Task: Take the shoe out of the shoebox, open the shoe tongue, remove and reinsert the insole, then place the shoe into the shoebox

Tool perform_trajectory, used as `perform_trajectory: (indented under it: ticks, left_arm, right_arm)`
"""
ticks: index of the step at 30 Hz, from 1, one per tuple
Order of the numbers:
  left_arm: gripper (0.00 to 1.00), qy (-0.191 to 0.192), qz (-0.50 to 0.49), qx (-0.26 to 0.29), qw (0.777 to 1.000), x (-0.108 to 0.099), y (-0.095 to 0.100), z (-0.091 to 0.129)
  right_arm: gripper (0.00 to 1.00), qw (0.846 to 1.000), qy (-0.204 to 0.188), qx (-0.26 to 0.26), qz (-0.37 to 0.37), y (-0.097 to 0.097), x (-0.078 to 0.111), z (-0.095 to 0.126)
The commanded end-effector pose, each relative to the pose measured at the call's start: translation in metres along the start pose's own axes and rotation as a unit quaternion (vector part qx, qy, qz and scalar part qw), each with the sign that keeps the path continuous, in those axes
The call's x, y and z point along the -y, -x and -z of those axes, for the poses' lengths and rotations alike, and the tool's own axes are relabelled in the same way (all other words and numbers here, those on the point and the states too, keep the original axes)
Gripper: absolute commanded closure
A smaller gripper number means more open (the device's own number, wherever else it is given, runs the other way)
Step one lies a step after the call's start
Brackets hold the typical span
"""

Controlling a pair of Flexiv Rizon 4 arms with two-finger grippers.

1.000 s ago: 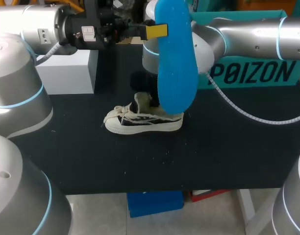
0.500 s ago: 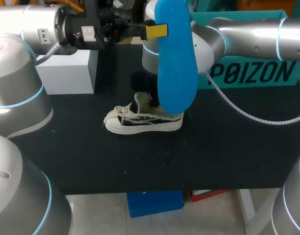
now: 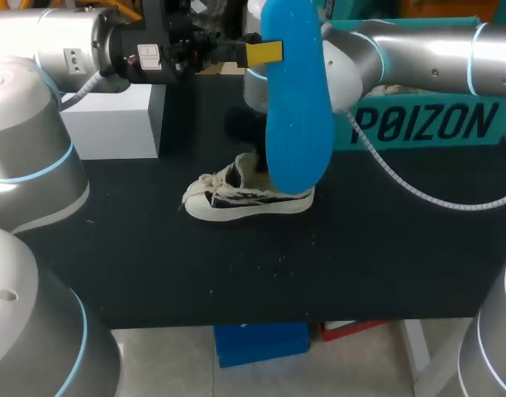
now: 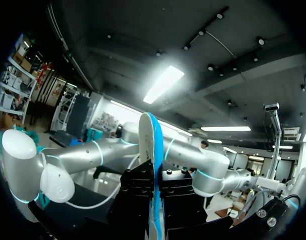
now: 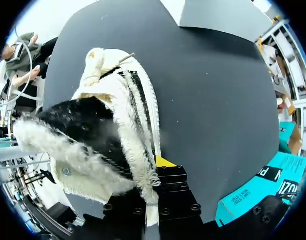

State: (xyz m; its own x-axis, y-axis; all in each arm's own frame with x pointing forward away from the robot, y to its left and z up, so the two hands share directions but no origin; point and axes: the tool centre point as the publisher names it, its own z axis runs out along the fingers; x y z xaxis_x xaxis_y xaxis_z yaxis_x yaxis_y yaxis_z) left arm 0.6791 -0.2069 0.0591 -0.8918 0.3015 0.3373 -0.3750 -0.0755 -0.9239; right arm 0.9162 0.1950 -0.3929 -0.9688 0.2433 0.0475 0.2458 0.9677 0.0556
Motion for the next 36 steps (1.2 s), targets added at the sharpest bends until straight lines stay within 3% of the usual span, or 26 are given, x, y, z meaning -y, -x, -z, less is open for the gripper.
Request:
perform_trajectory:
  ticks: [1,3,4,5,14,22,31,36]
  left_arm:
    - [1.00,0.000,0.000,0.002,1.000,-0.001,0.000,-0.002]
    - [1.00,0.000,0.000,0.002,1.000,-0.001,0.000,-0.002]
    - [1.00,0.000,0.000,0.002,1.000,-0.001,0.000,-0.002]
    - [1.00,0.000,0.000,0.002,1.000,-0.001,0.000,-0.002]
    - [1.00,0.000,0.000,0.002,1.000,-0.001,0.000,-0.002]
    - [1.00,0.000,0.000,0.002,1.000,-0.001,0.000,-0.002]
    - [1.00,0.000,0.000,0.002,1.000,-0.001,0.000,-0.002]
    - [1.00,0.000,0.000,0.002,1.000,-0.001,0.000,-0.002]
  right_arm:
    - [1.00,0.997,0.012,-0.005,-0.078,0.004,0.006,0.017]
    - [1.00,0.997,0.012,-0.005,-0.078,0.004,0.006,0.017]
    - [1.00,0.987,0.028,0.000,-0.155,0.003,0.008,0.030]
    - [1.00,0.983,0.034,0.003,-0.180,0.002,0.008,0.033]
    - [1.00,0.937,0.075,0.024,-0.340,-0.009,0.007,0.053]
    - [1.00,0.861,0.100,0.057,-0.495,-0.019,0.013,0.059]
    - [1.00,0.817,0.102,0.094,-0.559,-0.022,0.007,0.057]
    - [1.00,0.804,0.080,0.111,-0.579,-0.017,0.006,0.046]
